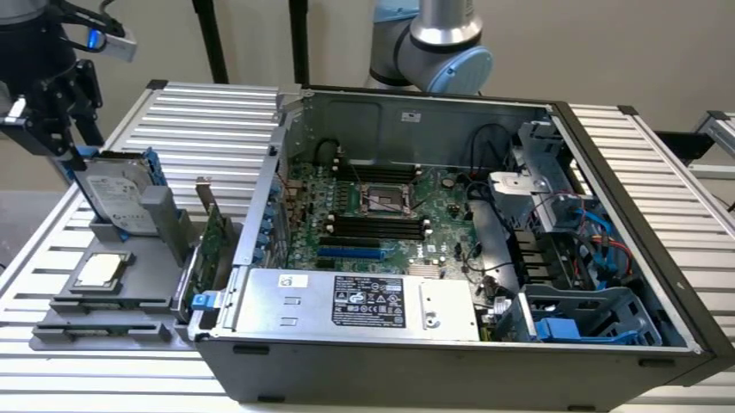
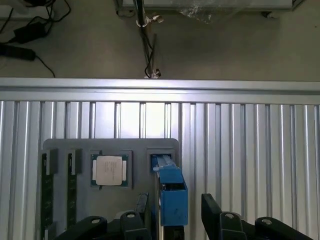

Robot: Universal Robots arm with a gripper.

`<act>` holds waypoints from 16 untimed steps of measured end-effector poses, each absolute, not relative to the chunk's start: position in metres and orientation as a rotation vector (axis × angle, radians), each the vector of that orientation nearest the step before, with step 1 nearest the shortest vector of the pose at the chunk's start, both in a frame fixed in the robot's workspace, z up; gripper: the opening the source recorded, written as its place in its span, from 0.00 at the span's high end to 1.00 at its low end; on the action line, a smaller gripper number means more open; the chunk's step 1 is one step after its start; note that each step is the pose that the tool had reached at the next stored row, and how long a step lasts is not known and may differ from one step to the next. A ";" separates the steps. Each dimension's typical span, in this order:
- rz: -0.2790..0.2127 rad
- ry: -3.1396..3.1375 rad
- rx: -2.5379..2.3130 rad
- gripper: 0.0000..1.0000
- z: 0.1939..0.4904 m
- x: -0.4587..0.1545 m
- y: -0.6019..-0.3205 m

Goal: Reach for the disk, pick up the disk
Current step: 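Pick up the disk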

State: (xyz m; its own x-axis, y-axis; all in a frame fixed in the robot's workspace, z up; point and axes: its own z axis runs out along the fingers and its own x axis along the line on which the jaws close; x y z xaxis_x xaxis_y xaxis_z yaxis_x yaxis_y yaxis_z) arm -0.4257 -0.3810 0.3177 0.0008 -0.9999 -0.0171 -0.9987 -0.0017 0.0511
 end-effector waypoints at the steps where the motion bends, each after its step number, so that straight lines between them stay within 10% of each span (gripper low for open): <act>1: -0.075 -2.201 2.206 0.46 0.316 -0.426 -0.381; 16: -0.074 -2.179 2.226 0.46 0.294 -0.429 -0.381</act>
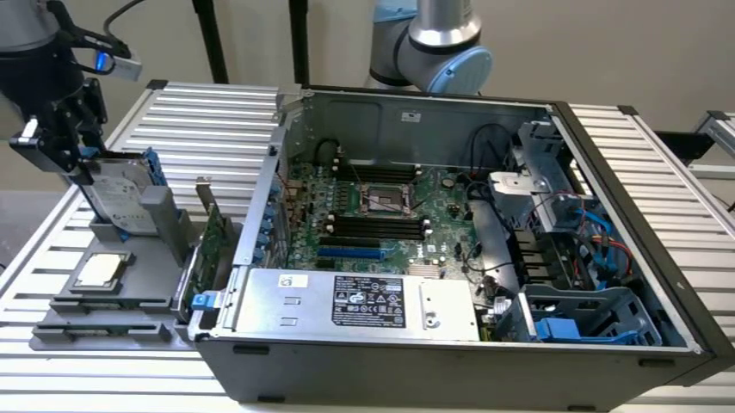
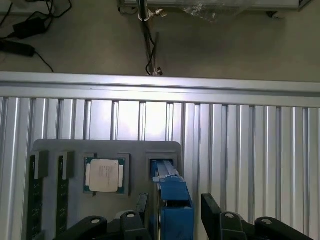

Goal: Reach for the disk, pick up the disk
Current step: 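Pick up the disk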

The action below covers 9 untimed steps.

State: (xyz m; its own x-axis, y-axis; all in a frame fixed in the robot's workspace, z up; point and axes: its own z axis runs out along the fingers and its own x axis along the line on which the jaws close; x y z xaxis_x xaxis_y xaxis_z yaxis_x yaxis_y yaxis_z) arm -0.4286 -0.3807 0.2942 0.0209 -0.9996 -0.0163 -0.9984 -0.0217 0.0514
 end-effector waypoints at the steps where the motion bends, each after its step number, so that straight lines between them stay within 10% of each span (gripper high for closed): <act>1: -0.074 -2.179 2.227 0.46 0.294 -0.429 -0.381; 9: -0.065 -2.168 2.230 0.46 0.293 -0.429 -0.380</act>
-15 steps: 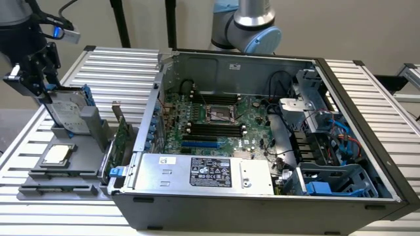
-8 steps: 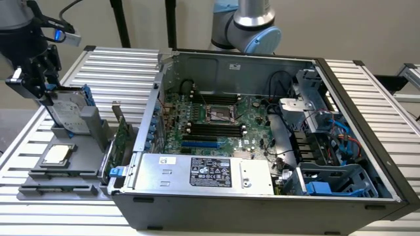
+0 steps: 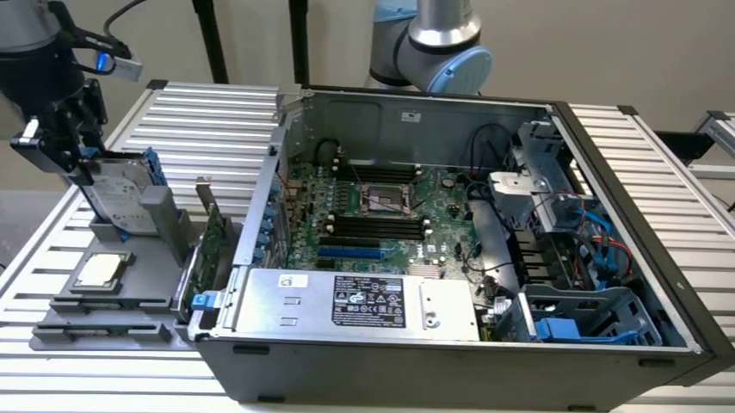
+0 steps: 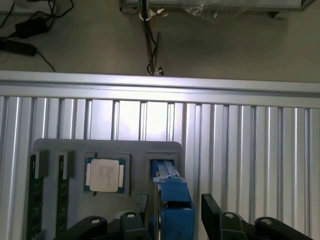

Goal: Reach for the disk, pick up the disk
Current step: 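Pick up the disk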

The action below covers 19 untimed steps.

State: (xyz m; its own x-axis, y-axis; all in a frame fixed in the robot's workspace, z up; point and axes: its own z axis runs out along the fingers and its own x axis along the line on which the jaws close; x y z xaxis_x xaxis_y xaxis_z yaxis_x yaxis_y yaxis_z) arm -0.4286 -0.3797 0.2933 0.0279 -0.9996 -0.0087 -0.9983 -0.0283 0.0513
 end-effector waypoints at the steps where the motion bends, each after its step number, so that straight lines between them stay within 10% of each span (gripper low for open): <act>1: -0.063 -2.166 2.230 0.46 0.293 -0.429 -0.379; 6: -0.051 -2.154 2.231 0.62 0.293 -0.428 -0.379; 19: -0.010 -2.125 2.221 0.64 0.293 -0.428 -0.377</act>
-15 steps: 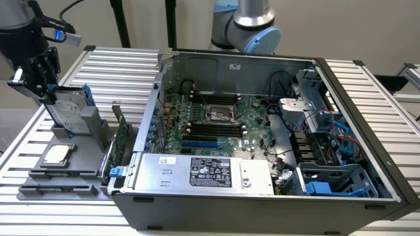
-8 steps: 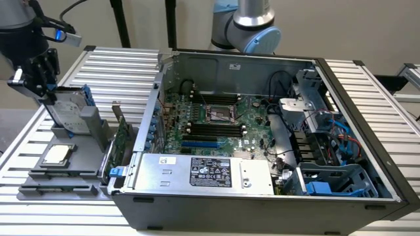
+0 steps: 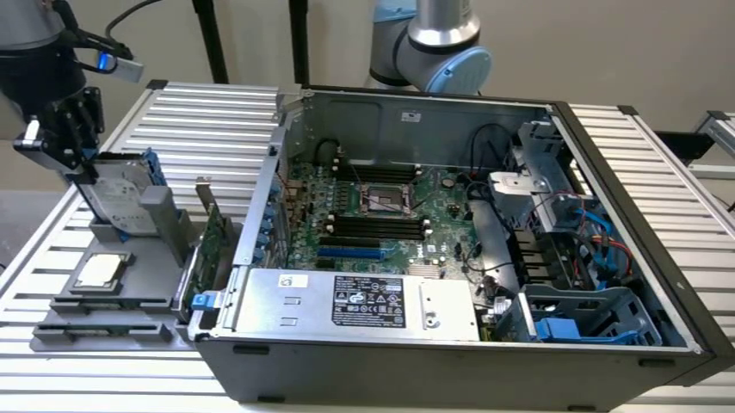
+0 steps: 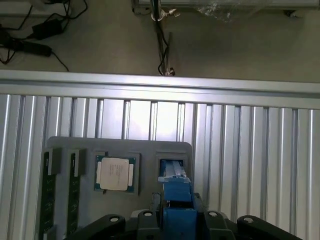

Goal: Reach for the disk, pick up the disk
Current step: 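Pick up the disk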

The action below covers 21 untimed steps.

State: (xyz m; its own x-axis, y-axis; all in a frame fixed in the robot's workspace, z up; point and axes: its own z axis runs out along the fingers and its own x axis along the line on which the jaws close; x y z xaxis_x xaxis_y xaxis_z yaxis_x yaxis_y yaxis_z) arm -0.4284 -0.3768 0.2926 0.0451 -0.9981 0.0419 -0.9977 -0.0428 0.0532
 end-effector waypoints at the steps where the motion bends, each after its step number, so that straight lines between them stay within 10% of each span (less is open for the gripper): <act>1: -0.010 -2.125 2.221 0.67 0.293 -0.428 -0.377; 21: -0.001 -2.128 2.227 0.67 0.292 -0.428 -0.376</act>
